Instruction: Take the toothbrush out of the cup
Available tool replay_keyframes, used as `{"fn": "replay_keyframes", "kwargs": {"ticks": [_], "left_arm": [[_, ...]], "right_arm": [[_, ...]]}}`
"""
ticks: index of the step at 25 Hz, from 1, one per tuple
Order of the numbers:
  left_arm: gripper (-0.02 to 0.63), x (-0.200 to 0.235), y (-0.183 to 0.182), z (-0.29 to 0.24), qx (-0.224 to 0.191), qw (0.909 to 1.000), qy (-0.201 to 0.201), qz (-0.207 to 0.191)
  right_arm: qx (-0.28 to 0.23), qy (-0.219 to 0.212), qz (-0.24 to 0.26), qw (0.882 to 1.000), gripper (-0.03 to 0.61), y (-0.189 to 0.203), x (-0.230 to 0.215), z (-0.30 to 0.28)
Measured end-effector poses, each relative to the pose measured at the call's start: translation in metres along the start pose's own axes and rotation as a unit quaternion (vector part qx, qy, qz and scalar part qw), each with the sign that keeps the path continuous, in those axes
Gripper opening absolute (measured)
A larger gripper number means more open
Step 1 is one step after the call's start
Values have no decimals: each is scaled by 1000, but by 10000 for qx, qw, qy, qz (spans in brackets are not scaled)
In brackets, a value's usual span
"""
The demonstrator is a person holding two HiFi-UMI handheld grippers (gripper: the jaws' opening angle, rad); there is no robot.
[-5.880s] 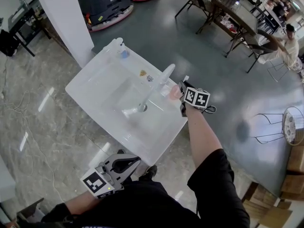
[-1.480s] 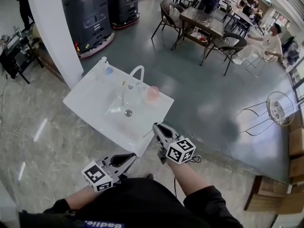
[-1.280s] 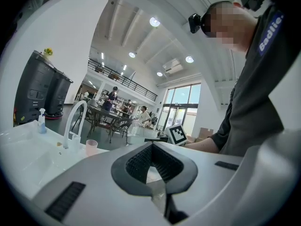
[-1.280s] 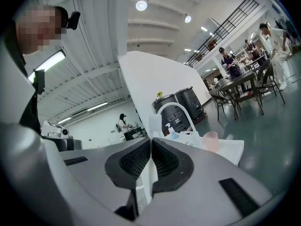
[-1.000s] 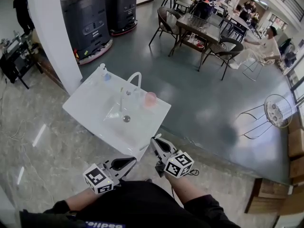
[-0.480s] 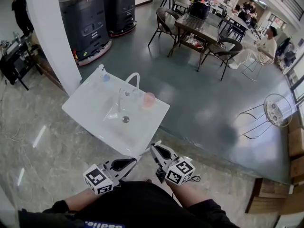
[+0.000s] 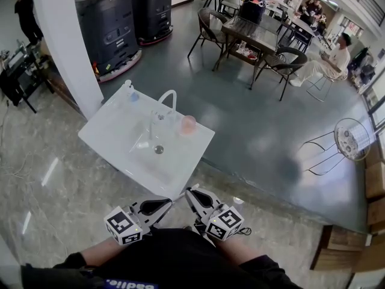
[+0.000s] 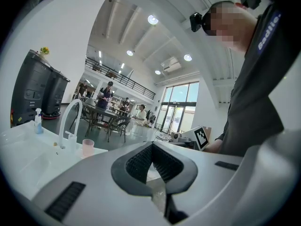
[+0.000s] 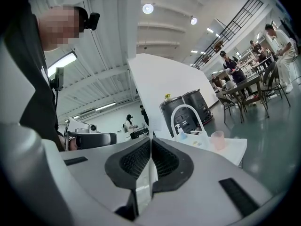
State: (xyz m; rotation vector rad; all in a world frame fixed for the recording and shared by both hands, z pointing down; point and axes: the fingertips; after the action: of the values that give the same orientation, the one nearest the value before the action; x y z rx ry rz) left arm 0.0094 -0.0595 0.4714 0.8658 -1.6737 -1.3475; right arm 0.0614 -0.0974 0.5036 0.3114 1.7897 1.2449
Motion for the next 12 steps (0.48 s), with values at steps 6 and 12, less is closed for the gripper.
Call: {"fn": "replay_keyframes", "kwargs": {"ticks": [6, 12], "left_arm": [[-2, 2, 1, 1, 5, 10000, -11, 22], [-2, 1, 3, 0, 26, 10000, 17, 24]], "right_arm": [[19, 12, 47, 10000, 23, 4, 6, 2], [8, 21, 59, 10000, 22, 6, 7, 2]]}}
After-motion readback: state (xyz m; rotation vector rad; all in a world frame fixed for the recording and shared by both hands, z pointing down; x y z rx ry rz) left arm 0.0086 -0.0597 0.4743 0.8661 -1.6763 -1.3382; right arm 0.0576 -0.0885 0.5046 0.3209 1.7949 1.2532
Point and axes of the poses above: the fingertips, and each gripper's own axes: z backward along the fingers, x to its left, y out of its underside, and after that the axes turned 8 degrees about -z, right-handed
